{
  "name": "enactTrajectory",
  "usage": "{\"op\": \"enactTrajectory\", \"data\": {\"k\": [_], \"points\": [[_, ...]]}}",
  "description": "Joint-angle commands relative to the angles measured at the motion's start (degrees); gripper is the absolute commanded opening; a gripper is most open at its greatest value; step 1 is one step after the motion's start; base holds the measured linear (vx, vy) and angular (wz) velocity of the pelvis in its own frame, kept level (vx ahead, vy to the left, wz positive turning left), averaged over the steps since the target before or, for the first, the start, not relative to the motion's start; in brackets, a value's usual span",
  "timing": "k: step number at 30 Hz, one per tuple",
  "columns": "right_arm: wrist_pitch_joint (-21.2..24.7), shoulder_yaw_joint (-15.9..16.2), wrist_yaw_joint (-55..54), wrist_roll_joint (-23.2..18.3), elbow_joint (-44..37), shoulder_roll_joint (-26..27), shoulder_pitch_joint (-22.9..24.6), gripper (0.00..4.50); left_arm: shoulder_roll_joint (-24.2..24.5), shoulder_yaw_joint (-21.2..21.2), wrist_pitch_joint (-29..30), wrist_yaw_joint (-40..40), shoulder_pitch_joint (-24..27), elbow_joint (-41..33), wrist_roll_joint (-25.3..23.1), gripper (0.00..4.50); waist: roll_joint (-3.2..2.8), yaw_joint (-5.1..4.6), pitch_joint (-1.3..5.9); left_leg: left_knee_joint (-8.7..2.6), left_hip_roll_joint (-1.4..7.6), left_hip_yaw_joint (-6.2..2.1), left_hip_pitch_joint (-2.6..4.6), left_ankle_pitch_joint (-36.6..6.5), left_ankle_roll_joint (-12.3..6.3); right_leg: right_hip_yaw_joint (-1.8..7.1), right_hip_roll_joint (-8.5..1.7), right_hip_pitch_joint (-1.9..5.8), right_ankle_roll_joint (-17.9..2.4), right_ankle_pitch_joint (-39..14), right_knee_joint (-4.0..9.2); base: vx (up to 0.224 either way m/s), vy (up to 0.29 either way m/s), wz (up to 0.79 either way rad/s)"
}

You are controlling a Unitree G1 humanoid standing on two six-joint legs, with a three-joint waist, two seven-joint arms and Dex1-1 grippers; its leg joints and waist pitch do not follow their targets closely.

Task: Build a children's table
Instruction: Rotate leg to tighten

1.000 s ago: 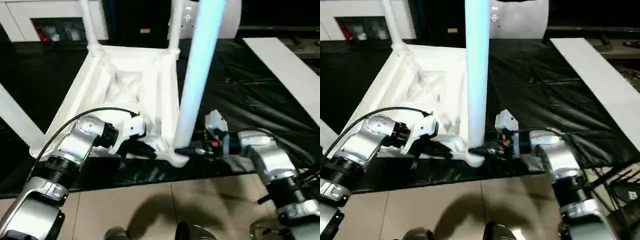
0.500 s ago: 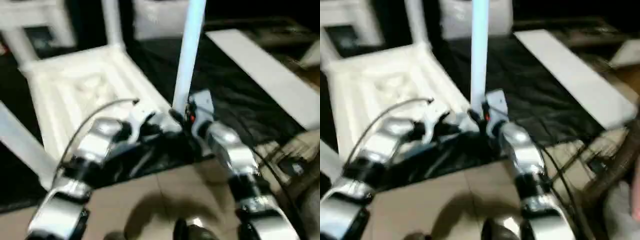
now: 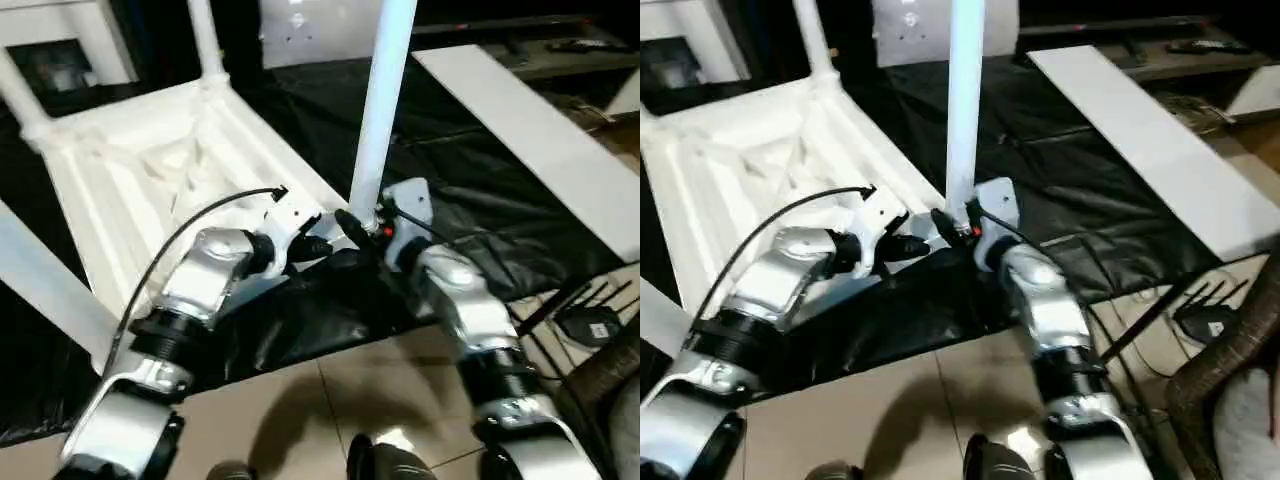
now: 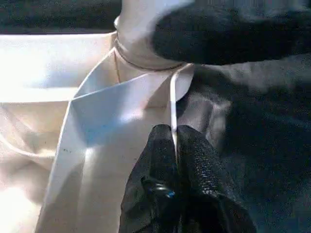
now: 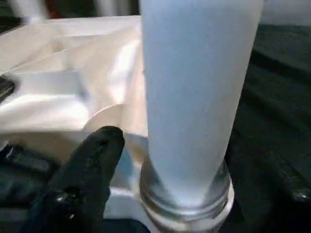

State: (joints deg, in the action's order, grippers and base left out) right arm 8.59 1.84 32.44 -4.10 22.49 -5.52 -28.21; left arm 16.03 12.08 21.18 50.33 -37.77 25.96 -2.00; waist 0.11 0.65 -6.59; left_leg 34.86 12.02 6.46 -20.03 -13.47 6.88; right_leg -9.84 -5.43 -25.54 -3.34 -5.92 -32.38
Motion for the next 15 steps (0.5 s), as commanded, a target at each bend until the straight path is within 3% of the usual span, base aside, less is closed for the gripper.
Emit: {"op": "enactTrajectory", "data": {"k": [1,2,3,6,10,12,14,15], "points": [[-0.5,2.2,6.0,-1.6,-3.2,-2.3,2.2,3.94,1.9,1.0,-2.2,1.6,0.2,-0.5,-1.1,0.0,-0.07,0.23,6.25,-2.78,0.1,1.31,-0.97,9.7,-13.55,3.68,-2.81,5.92,-11.7,-7.7,1.51,0.0,0.0,0.0],[-0.4,2.3,8.5,-2.6,-4.9,-4.0,3.4,4.12,3.6,1.4,-3.8,2.7,0.3,0.3,-1.6,0.0,0.14,0.48,6.15,-2.77,-0.01,1.5,-1.08,7.9,-13.37,3.73,-2.9,6.04,-10.8,-10.3,1.82,0.0,0.0,0.0],[-0.2,2.3,10.1,-3.3,-6.0,-5.1,4.2,4.12,4.7,1.7,-5.1,3.5,0.2,1.0,-2.0,0.0,-0.09,0.58,6.06,-2.82,-0.09,1.55,-1.08,6.7,-13.17,3.68,-2.84,5.96,-10.3,-12.3,2.16,0.0,0.0,0.0],[0.8,1.9,14.5,-5.2,-9.8,-8.0,6.7,4.38,8.2,1.6,-7.6,5.4,0.2,2.7,-2.6,0.0,0.0,0.7,5.45,-3.28,-0.43,1.96,-0.98,-1.7,-7.91,3.3,-2.57,5.94,-4.6,-25.1,4.14,0.0,0.0,0.0],[1.5,1.5,16.5,-6.7,-12.8,-9.5,8.8,4.45,10.2,0.3,-9.5,6.8,0.5,3.0,-1.6,0.0,0.08,0.55,5.22,-3.2,-0.99,2.1,-0.62,-6.4,-5.12,2.32,-2.13,5.46,0.7,-33.3,5.79,-0.04,-0.015,-0.01],[3.4,1.7,17.7,-8.5,-15.7,-10.6,10.5,4.45,11.4,-1.2,-10.7,7.4,0.6,3.7,-0.3,0.0,-0.11,0.52,5.35,-3.22,-0.99,1.94,-0.82,-6.7,-4.98,1.78,-1.98,5.7,2.3,-33.6,6.21,0.0,0.0,0.0],[4.8,1.3,16.5,-10.0,-18.7,-10.0,12.0,4.5,12.5,-2.7,-11.9,8.7,1.1,3.4,2.0,0.44,-0.76,-0.01,5.48,-3.46,-0.51,1.48,-1.19,-7.0,-4.72,1.12,-2.01,6.1,2.5,-31.6,6.32,0.0,0.0,0.0],[4.8,1.3,16.3,-10.0,-18.9,-9.9,12.1,4.5,12.5,-2.9,-11.9,8.8,1.2,3.3,2.1,0.55,-0.74,-0.16,5.45,-3.55,-0.31,1.43,-1.11,-7.5,-4.65,1.02,-2.08,6.06,2.5,-31.4,6.46,0.0,0.0,0.0]]}}
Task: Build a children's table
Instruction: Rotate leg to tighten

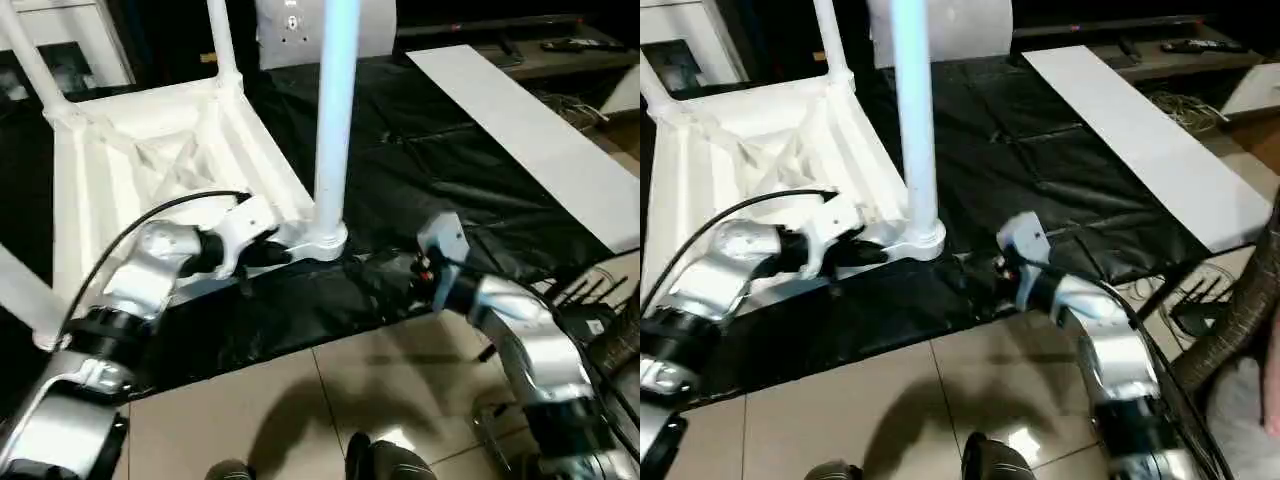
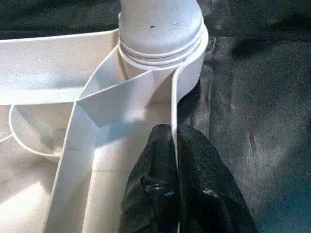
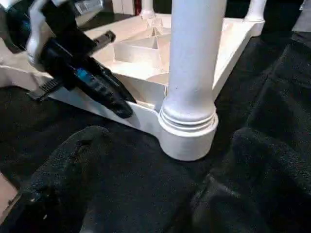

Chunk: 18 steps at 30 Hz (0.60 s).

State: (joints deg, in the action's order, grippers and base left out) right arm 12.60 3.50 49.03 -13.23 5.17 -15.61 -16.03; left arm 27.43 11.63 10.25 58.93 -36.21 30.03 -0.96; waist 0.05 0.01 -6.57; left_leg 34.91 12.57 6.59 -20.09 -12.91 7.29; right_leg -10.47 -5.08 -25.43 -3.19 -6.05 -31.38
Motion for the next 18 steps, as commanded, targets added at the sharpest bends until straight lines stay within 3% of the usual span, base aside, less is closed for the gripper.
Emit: {"op": "enactTrajectory", "data": {"k": [1,2,7,9,10,11,12,15,16,17,18], "points": [[0.8,-0.4,-1.0,-1.1,-2.6,0.7,0.4,4.5,1.3,-3.2,-1.0,0.4,0.1,-1.3,2.0,0.58,-0.98,0.22,5.34,-3.74,-0.55,1.24,-0.63,-9.4,-4.92,1.41,-2.51,5.81,1.7,-31.2,5.74,0.0,0.0,0.0],[1.1,-0.5,-2.3,-1.1,-3.9,1.4,1.1,4.5,1.5,-4.4,-0.9,1.0,0.9,-2.7,3.6,0.66,-1.37,0.01,5.27,-3.9,-0.16,1.16,-0.14,-10.8,-4.62,1.31,-2.84,5.78,0.4,-30.6,5.93,0.0,0.0,0.0],[3.6,0.5,-6.7,1.0,-8.0,2.0,3.8,4.5,1.9,-8.5,1.2,1.2,4.9,-8.8,8.4,1.0,-1.37,0.34,5.21,-4.44,0.25,1.26,0.14,-10.4,-3.95,2.38,-3.02,5.71,-3.2,-26.5,4.91,0.0,0.0,0.0],[6.1,0.8,-9.0,1.3,-11.7,1.9,6.4,4.5,2.2,-11.5,3.9,-1.1,9.2,-15.1,10.9,1.23,-1.57,0.38,5.09,-4.64,0.31,1.41,0.55,-11.6,-3.81,2.65,-2.97,5.71,-3.6,-26.6,4.71,0.0,0.0,0.0],[6.1,0.8,-9.0,1.3,-11.7,1.9,6.4,4.5,2.2,-11.5,3.9,-1.1,9.2,-15.1,10.9,1.23,-1.49,0.42,5.12,-4.63,0.25,1.43,0.6,-11.6,-3.89,2.72,-2.98,5.71,-3.6,-26.4,4.65,0.0,0.0,0.0],[5.5,0.7,-10.2,1.3,-13.7,2.5,8.3,4.5,1.4,-14.2,6.3,-5.1,12.5,-19.7,11.9,1.35,-1.77,0.59,5.31,-4.62,0.26,1.46,0.86,-11.5,-3.82,2.85,-3.04,5.74,-3.8,-26.0,4.47,0.0,0.0,0.0],[4.9,0.8,-11.7,2.2,-14.2,3.2,9.2,4.5,-0.1,-16.3,7.8,-7.4,14.6,-22.8,13.4,1.44,-1.58,0.63,5.51,-4.63,0.37,1.48,0.33,-9.3,-3.91,3.09,-3.1,6.04,-4.6,-23.8,3.92,0.0,0.0,0.0],[4.6,0.9,-14.0,3.3,-15.1,4.0,10.6,4.5,-3.2,-18.5,9.9,-11.8,18.5,-28.8,14.9,1.44,-1.34,0.86,5.53,-4.39,0.08,1.66,0.21,-7.9,-4.35,3.26,-2.91,5.88,-4.6,-24.5,3.84,0.0,0.0,0.0],[4.7,1.5,-15.5,4.2,-16.0,4.4,11.8,4.5,-7.5,-19.5,11.4,-17.6,21.9,-34.7,15.0,1.44,-0.26,1.45,5.12,-5.12,-0.32,-1.09,-3.54,-7.7,-5.83,1.24,-4.39,8.67,-5.4,-22.7,1.75,0.011,-0.039,0.23],[4.7,2.2,-16.2,4.9,-16.7,4.6,12.4,4.5,-12.2,-20.2,14.1,-24.3,23.9,-38.3,13.3,1.44,-1.78,0.85,5.15,-5.18,1.05,-2.87,-2.62,-7.5,-7.51,0.18,-3.57,7.71,-4.5,-19.5,2.53,0.011,-0.039,0.23],[4.7,2.2,-16.3,5.0,-16.8,4.6,12.4,4.5,-12.6,-20.2,14.3,-24.9,24.0,-38.5,13.0,1.44,-1.88,0.27,5.48,-5.19,2.12,-4.06,-2.26,-7.7,-7.82,0.07,-3.34,7.58,-5.4,-16.9,1.84,0.025,-0.08,0.49]]}}
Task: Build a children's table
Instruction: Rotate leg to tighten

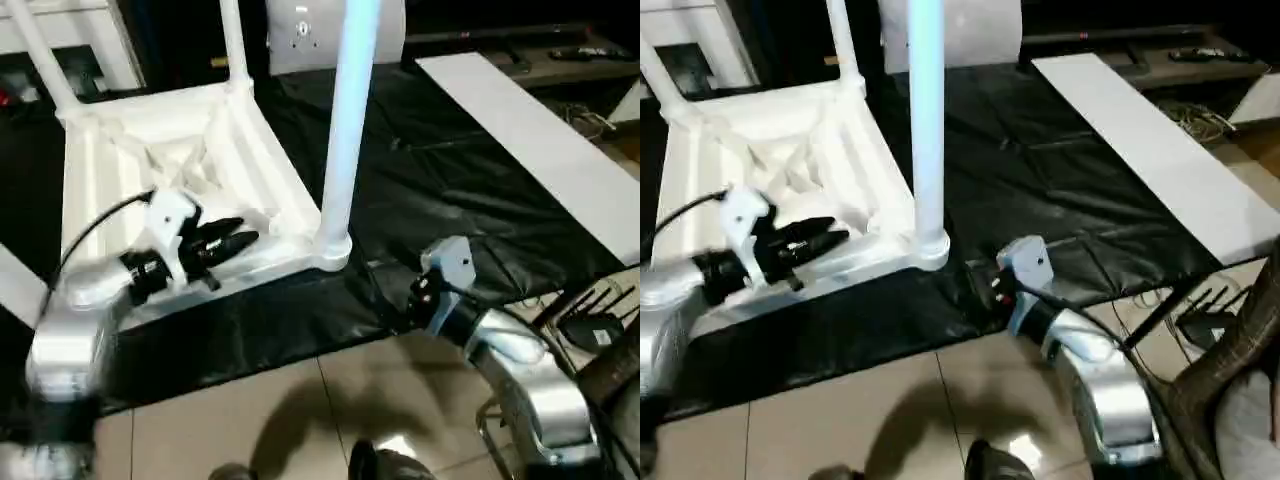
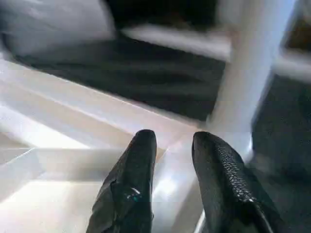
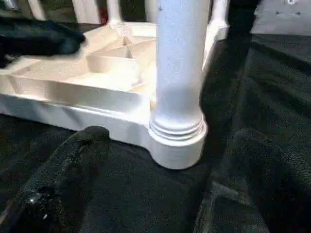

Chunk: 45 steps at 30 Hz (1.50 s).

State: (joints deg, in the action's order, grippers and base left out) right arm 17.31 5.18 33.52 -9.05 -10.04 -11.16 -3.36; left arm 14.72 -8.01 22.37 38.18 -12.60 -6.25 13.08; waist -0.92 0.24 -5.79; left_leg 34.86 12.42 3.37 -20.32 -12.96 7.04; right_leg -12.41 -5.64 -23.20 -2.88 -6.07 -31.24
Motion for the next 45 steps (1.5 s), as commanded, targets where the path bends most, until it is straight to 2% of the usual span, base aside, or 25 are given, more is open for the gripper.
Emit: {"op": "enactTrajectory", "data": {"k": [1,3,4,5,6,7,8,10,12,13,14,16,17,19,20,21,22,23,24,25,26,27,34,40,45], "points": [[0.2,0.7,-1.3,1.0,-1.9,0.1,-0.1,4.5,-1.9,-0.7,3.3,-7.1,1.4,-3.6,-1.5,1.44,-1.88,-0.61,3.97,-6.9,3.86,-3.76,-2.96,-12.1,-8.96,2.47,-1.71,5.68,-5.9,-16.6,-1.06,0.025,-0.107,0.55],[0.4,0.6,-1.7,1.0,-2.5,-0.2,0.1,4.5,-5.2,-0.8,5.5,-11.6,3.1,-5.6,-2.4,1.44,-0.73,-0.5,3.95,-4.62,0.68,-3.3,-3.4,-14.6,-8.67,4.0,-2.89,5.04,-8.5,-18.0,-0.04,0.018,-0.098,0.56],[0.4,0.6,-2.0,1.3,-2.6,-0.6,0.1,4.5,-6.0,0.3,4.9,-12.1,4.7,-7.2,-1.8,1.44,0.2,0.19,3.36,-3.01,-1.93,-1.63,-4.22,-14.4,-4.86,2.44,-4.9,5.81,-5.2,-30.0,2.5,0.008,-0.033,0.28],[0.4,0.6,-2.0,1.3,-2.6,-0.6,0.1,4.5,-6.0,0.3,4.9,-12.1,4.7,-7.2,-1.8,1.44,1.61,0.78,3.88,0.78,-3.71,0.62,-3.91,-9.5,-4.12,0.59,-8.05,5.67,2.0,-42.7,5.03,0.005,-0.073,0.43],[0.4,0.3,-2.3,1.7,-2.4,-1.2,0.0,4.5,-6.4,2.2,3.8,-13.4,7.4,-9.4,-2.7,1.44,2.28,1.36,4.17,2.99,-4.22,1.75,-3.13,-6.3,-4.42,0.55,-9.73,4.9,4.6,-45.4,6.7,-0.023,-0.069,0.42],[0.4,0.3,-2.3,1.8,-2.4,-1.3,0.0,4.5,-6.5,2.5,3.8,-13.7,7.8,-9.7,-3.0,1.44,2.28,2.36,4.28,5.35,-2.91,2.3,-2.76,-5.2,-5.53,2.31,-13.92,4.87,6.6,-44.5,7.31,-0.038,-0.062,0.62],[0.3,0.4,-2.4,2.1,-2.3,-1.7,0.0,4.5,-6.8,2.9,4.0,-14.8,9.1,-10.6,-4.1,1.44,2.21,2.38,4.3,6.29,-0.88,1.91,-4.36,-6.0,-6.12,3.33,-17.24,6.77,7.6,-42.1,6.46,-0.035,-0.022,0.48],[0.7,0.4,-2.6,2.3,-2.5,-2.1,0.1,4.5,-8.2,2.5,4.8,-17.9,11.2,-12.0,-5.9,1.44,1.17,2.76,3.71,6.0,1.65,0.68,-3.65,-6.3,-6.66,3.01,-19.33,8.37,1.6,-39.0,7.59,-0.046,0.062,0.48],[1.6,-0.2,-3.9,2.4,-2.9,-1.9,0.5,4.5,-8.4,2.2,5.5,-19.8,12.4,-12.8,-6.8,1.44,-0.75,2.06,3.3,-0.46,1.17,0.08,-2.49,-6.2,-9.18,-1.69,-9.73,7.69,-2.2,-34.2,3.94,-0.053,0.089,0.51],[1.6,-0.3,-4.0,2.3,-2.9,-1.9,0.6,4.5,-8.4,2.2,5.4,-19.8,12.4,-12.8,-6.9,1.44,-1.38,-0.31,3.85,-3.39,4.2,0.3,2.0,-14.9,-5.28,0.47,-3.25,3.21,-1.3,-24.6,-0.87,-0.059,0.088,0.32],[2.0,-0.7,-4.5,2.1,-3.0,-1.7,0.7,4.5,-8.5,2.0,5.2,-20.1,12.7,-12.9,-7.0,1.44,-1.56,0.3,3.22,-6.71,6.02,0.66,1.04,-28.4,0.03,3.4,-1.52,2.87,-2.3,-12.9,-3.33,-0.059,0.088,0.32],[1.9,-1.2,-5.5,1.7,-3.4,-2.0,1.7,4.5,-8.4,2.6,4.2,-20.7,14.1,-13.7,-6.5,1.44,0.02,0.8,2.73,-6.84,3.78,3.31,2.81,-40.4,3.4,5.78,-1.51,1.61,-3.1,-15.7,-0.86,-0.04,0.041,0.29],[1.7,-1.3,-6.1,1.9,-3.5,-2.2,2.4,4.5,-8.3,3.3,3.8,-21.0,14.7,-14.0,-6.5,1.44,0.72,0.53,2.15,-4.71,1.33,4.89,5.39,-42.9,2.65,5.86,-1.78,-0.31,-1.7,-29.9,2.9,-0.02,0.019,0.35],[1.6,-1.6,-6.5,2.0,-3.5,-1.9,2.7,4.5,-8.5,3.7,3.6,-21.2,14.9,-14.1,-6.8,1.44,1.27,-0.44,2.11,-3.0,0.33,4.55,6.67,-40.9,-0.03,4.17,-2.58,0.27,3.6,-44.5,6.55,0.001,0.0,0.1],[1.3,-1.7,-7.1,2.3,-3.4,-1.5,2.8,4.5,-8.8,3.9,3.4,-21.7,14.8,-14.1,-7.0,1.44,0.11,-1.06,2.29,-5.16,1.62,4.04,4.92,-42.7,-0.17,2.36,-2.17,3.26,4.3,-40.4,5.42,0.0,0.0,0.0],[1.2,-1.7,-7.3,2.5,-3.3,-1.3,2.9,4.5,-9.0,4.1,3.2,-21.9,14.8,-14.1,-7.1,1.44,-0.66,0.72,3.1,-11.2,3.93,3.88,-2.71,-48.4,0.98,4.89,-1.13,10.41,1.9,-20.0,-7.86,-0.11,0.026,-0.07],[1.2,-1.8,-7.7,2.6,-3.3,-1.0,2.9,4.5,-9.1,4.2,2.9,-21.7,14.7,-14.1,-6.9,1.44,-0.51,2.56,2.32,-13.06,4.23,5.8,-3.85,-50.1,0.19,5.49,0.07,9.43,1.6,-14.6,-9.44,-0.082,-0.026,0.15],[1.3,-2.0,-8.3,2.7,-3.4,-0.5,3.0,4.5,-9.2,4.3,2.6,-21.4,14.8,-14.2,-6.7,1.44,1.76,2.05,4.09,-8.97,1.84,6.36,2.23,-39.2,-1.51,9.91,-1.61,4.68,2.5,-22.2,-6.18,-0.082,-0.026,0.15],[1.3,-2.1,-8.7,2.9,-3.4,-0.2,3.0,4.5,-9.2,4.5,2.5,-21.2,14.8,-14.3,-6.6,1.44,4.04,1.39,4.48,-4.96,0.37,5.05,3.78,-30.9,-1.21,11.89,-4.24,2.53,4.3,-34.8,-1.31,0.033,-0.127,0.03],[1.4,-2.1,-9.3,2.9,-3.5,-0.1,3.1,4.5,-9.1,4.7,2.3,-21.0,14.9,-14.3,-6.5,1.44,3.91,1.23,4.35,-0.76,-0.85,3.79,0.48,-17.4,-2.59,12.89,-8.29,3.09,4.4,-54.3,3.48,0.059,-0.117,-0.23],[1.1,-2.0,-10.2,3.1,-3.5,-0.2,3.5,4.5,-8.8,5.2,1.9,-20.5,15.3,-14.5,-6.4,1.44,3.27,2.44,4.89,-2.16,0.12,3.13,-0.29,-8.5,-3.56,12.98,-7.87,3.63,3.6,-50.4,2.99,0.059,-0.117,-0.23],[0.6,-2.0,-10.5,3.3,-3.5,-0.4,3.9,4.5,-8.6,5.5,1.6,-20.4,15.5,-14.7,-6.3,1.44,2.48,2.5,4.88,-3.57,0.5,3.37,0.0,-10.8,-3.02,11.62,-5.4,3.44,1.6,-42.9,1.81,0.031,-0.06,-0.07],[-1.1,-3.2,-10.1,2.4,-4.3,-0.7,5.8,4.5,-8.0,5.6,1.1,-20.4,16.4,-15.0,-5.7,1.44,1.25,0.94,4.12,-4.72,0.62,4.0,1.82,-29.0,-4.36,9.69,-2.93,5.06,-2.3,-43.3,3.66,0.019,-0.01,0.0],[-2.3,-3.0,-8.6,0.9,-5.5,-1.9,7.4,4.5,-7.7,5.7,0.7,-20.6,17.0,-15.1,-5.1,1.44,0.66,0.08,5.58,-5.63,0.97,4.33,1.82,-17.3,-8.52,9.8,-1.71,7.72,-8.8,-20.6,1.63,0.107,0.041,-0.03],[-4.4,-3.5,-6.6,-0.3,-6.2,-2.4,9.1,4.5,-8.0,5.7,0.4,-20.6,17.5,-15.4,-4.4,1.44,1.32,0.15,6.93,-2.59,-1.59,5.1,0.6,3.8,-21.11,9.87,-1.27,9.67,-10.2,1.7,-0.66,0.138,0.02,0.02]]}}
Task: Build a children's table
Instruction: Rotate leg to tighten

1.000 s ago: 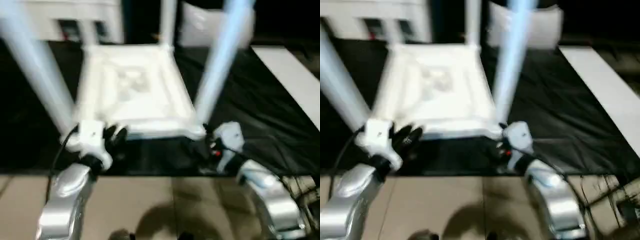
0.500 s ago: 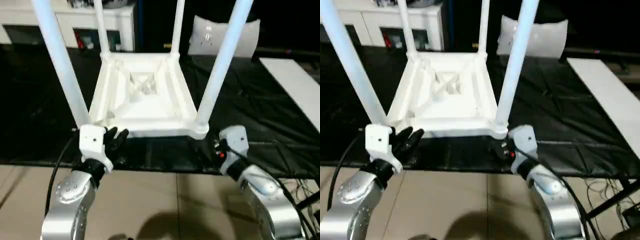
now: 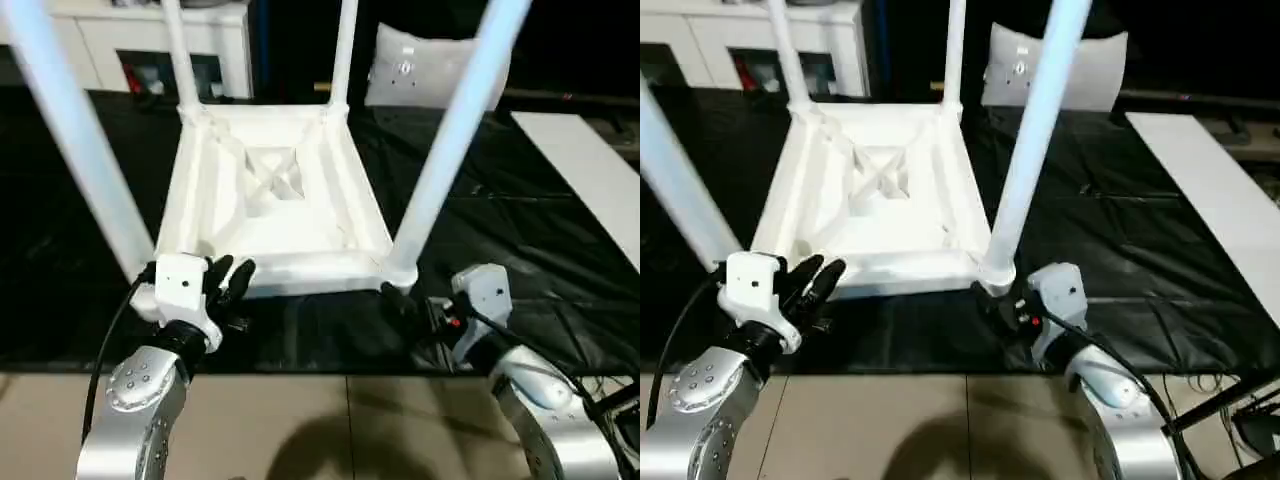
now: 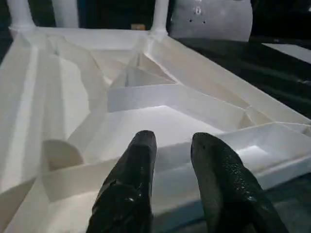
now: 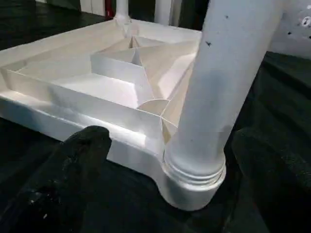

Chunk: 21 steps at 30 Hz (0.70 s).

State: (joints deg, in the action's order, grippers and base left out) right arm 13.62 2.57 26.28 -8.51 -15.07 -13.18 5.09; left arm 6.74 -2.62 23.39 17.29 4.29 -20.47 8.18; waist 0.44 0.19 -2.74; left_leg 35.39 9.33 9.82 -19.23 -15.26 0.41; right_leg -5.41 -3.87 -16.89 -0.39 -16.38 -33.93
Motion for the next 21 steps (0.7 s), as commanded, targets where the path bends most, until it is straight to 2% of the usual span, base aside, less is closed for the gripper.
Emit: {"op": "enactTrajectory", "data": {"k": [1,2,3,4,5,6,7,8,9,10,11,12,13,14,15,16,17,18,19,20,21], "points": [[-0.9,-1.1,1.0,-1.4,-1.3,-0.3,0.9,4.5,0.0,0.3,-0.7,0.4,0.7,-1.3,0.7,1.44,0.1,0.32,3.91,-2.91,1.3,-1.31,-0.77,6.7,-14.98,2.99,-2.96,3.67,-12.6,13.0,1.96,0.084,0.0,0.07],[-1.1,-1.5,1.6,-2.4,-1.6,-0.3,1.4,4.5,0.0,0.2,-0.9,0.6,0.8,-1.3,0.8,1.44,0.06,0.51,4.03,-2.7,1.21,-1.48,-1.07,8.5,-15.78,2.78,-2.66,4.07,-12.1,14.4,1.74,0.084,0.0,0.07],[-1.6,-2.0,2.0,-3.3,-1.8,-0.3,1.8,4.5,0.0,0.1,-1.0,0.7,1.0,-1.3,1.1,1.44,-0.03,0.45,4.1,-2.65,1.31,-1.72,-0.56,9.6,-16.31,2.57,-2.26,3.75,-11.8,15.2,1.4,0.095,-0.005,0.1],[-1.9,-2.4,2.6,-4.2,-2.1,-0.2,2.2,4.5,0.1,0.0,-1.2,0.9,1.2,-1.3,1.2,1.44,-0.26,0.03,4.21,-2.67,2.04,-2.76,1.24,12.9,-18.63,1.87,-1.4,2.63,-10.9,16.2,0.28,0.133,-0.013,0.09],[-2.3,-2.7,3.4,-5.3,-2.4,-0.2,2.7,4.5,0.2,0.0,-1.5,1.1,1.4,-1.2,1.4,1.44,-0.46,-0.93,4.12,-2.71,3.86,-4.88,4.18,16.9,-23.31,1.02,-0.79,-0.22,-9.0,13.5,-1.18,0.133,-0.013,0.09],[-2.9,-2.8,4.3,-6.2,-2.9,-0.4,3.1,4.5,0.4,0.0,-1.9,1.3,1.6,-1.0,1.5,1.44,-0.61,-1.42,4.01,-2.6,5.11,-6.15,6.27,18.0,-25.7,0.86,-1.01,-2.45,-7.9,9.6,-1.73,0.104,-0.034,0.09],[-3.3,-2.8,5.5,-7.1,-3.3,-0.8,3.5,4.5,0.5,-0.1,-2.1,1.4,1.8,-0.9,1.7,1.44,-0.08,-2.13,3.51,-3.03,7.38,-7.72,8.29,15.4,-27.9,1.78,-2.59,-5.19,-6.2,2.7,-2.44,0.061,-0.056,0.08],[-3.9,-2.7,6.6,-7.8,-3.5,-1.5,3.8,4.5,0.7,-0.1,-2.3,1.5,1.8,-0.8,1.9,1.44,0.72,-1.66,2.6,-2.44,5.28,-5.37,5.23,10.7,-26.55,3.59,-4.32,-2.95,-6.6,4.4,-0.51,0.061,-0.056,0.08],[-4.0,-2.7,6.8,-7.9,-3.5,-1.6,3.9,4.5,0.7,-0.1,-2.4,1.5,1.8,-0.8,1.9,1.44,1.92,-0.9,2.43,-0.9,1.65,-2.53,1.13,7.3,-23.89,5.45,-4.7,1.08,-7.2,7.2,1.32,0.082,-0.064,0.06],[-4.2,-2.7,7.0,-7.9,-3.5,-1.8,4.0,4.5,0.7,0.0,-2.4,1.5,1.8,-0.8,2.0,1.44,2.78,1.05,2.36,3.39,-1.64,-1.52,-5.39,2.8,-17.95,9.63,-7.58,7.07,-8.3,8.8,4.71,0.07,-0.053,0.05],[-4.3,-2.8,7.1,-8.1,-3.4,-1.8,4.0,4.5,0.8,0.0,-2.5,1.5,1.8,-0.8,2.2,1.44,2.2,1.84,1.66,3.96,0.24,-2.59,-6.47,2.3,-11.15,9.08,-8.93,7.24,-10.7,3.5,5.44,0.07,-0.053,0.05],[-4.4,-2.9,7.2,-8.3,-3.3,-1.9,4.1,4.5,0.8,0.0,-2.6,1.5,1.8,-0.7,2.3,1.44,0.57,2.25,1.73,0.81,1.23,-2.78,-5.17,3.7,-6.69,6.21,-5.96,6.58,-11.2,-1.0,5.35,0.0,0.0,0.0],[-4.5,-2.9,7.4,-8.4,-3.2,-2.0,4.1,4.5,0.9,0.0,-2.6,1.4,1.7,-0.7,2.3,1.44,-0.26,1.93,2.05,-0.75,1.95,-2.64,-3.91,4.5,-5.63,4.64,-4.55,6.14,-11.1,-2.4,5.01,0.0,0.0,0.0],[-4.6,-3.0,7.4,-8.4,-3.1,-2.0,4.0,4.5,1.0,0.1,-2.7,1.5,1.7,-0.7,2.4,1.44,-0.61,1.39,1.94,-2.53,2.4,-3.54,-2.23,5.2,-7.38,2.75,-0.98,5.45,-8.3,-2.7,3.82,0.0,0.0,0.0],[-4.6,-3.0,7.4,-8.4,-3.0,-2.0,4.0,4.5,1.0,0.1,-2.7,1.5,1.7,-0.7,2.5,1.44,-1.23,1.07,2.29,-3.3,3.58,-4.64,1.14,4.4,-9.88,2.16,-0.4,3.32,-7.8,-2.0,2.25,0.093,0.006,-0.02],[-4.7,-3.0,7.5,-8.5,-2.9,-2.1,3.9,4.5,1.1,0.1,-2.8,1.5,1.7,-0.6,2.5,1.44,-1.58,-1.11,3.32,-4.37,6.39,-9.15,5.63,7.5,-19.33,0.76,0.43,-0.32,-6.5,-1.0,-2.38,0.083,-0.003,0.03],[-4.8,-3.1,7.5,-8.7,-2.7,-2.1,3.9,4.5,1.2,0.2,-3.0,1.8,1.7,-0.5,2.6,1.44,-0.89,-2.34,4.01,-4.52,9.62,-12.5,9.56,10.5,-28.59,1.79,-0.91,-5.3,-2.7,-5.1,-5.83,0.083,-0.003,0.03],[-4.8,-3.1,7.5,-8.8,-2.7,-2.2,4.0,4.5,1.3,0.3,-3.0,2.0,1.6,-0.5,2.7,1.44,-0.24,-2.55,3.21,-4.93,10.74,-12.24,8.21,10.1,-31.66,3.64,-2.87,-6.71,0.1,-5.1,-7.2,0.0,0.0,0.0],[-5.1,-3.0,7.6,-8.8,-2.5,-2.5,4.1,4.5,1.8,0.4,-3.1,2.6,1.3,-0.2,2.7,1.44,0.05,-2.41,2.8,-5.05,9.75,-10.67,7.07,7.9,-30.21,4.19,-3.45,-6.58,0.0,-3.0,-6.5,0.0,0.0,0.0],[-5.3,-3.1,7.8,-8.8,-2.3,-2.6,4.2,4.5,2.1,0.6,-3.6,3.4,1.0,0.1,3.1,1.44,2.21,-1.99,2.01,-3.42,3.58,-4.76,2.48,-2.2,-21.97,6.31,-4.39,-3.17,-2.8,2.5,0.27,0.0,0.0,0.0],[-5.5,-3.2,8.0,-8.8,-2.0,-2.7,4.2,4.5,2.5,0.9,-4.1,4.4,0.6,0.5,3.5,1.44,3.24,-0.6,2.09,-1.09,0.02,-2.74,-0.93,-5.0,-18.19,8.91,-5.58,0.23,-3.8,-2.9,3.37,-0.014,-0.07,0.08]]}}
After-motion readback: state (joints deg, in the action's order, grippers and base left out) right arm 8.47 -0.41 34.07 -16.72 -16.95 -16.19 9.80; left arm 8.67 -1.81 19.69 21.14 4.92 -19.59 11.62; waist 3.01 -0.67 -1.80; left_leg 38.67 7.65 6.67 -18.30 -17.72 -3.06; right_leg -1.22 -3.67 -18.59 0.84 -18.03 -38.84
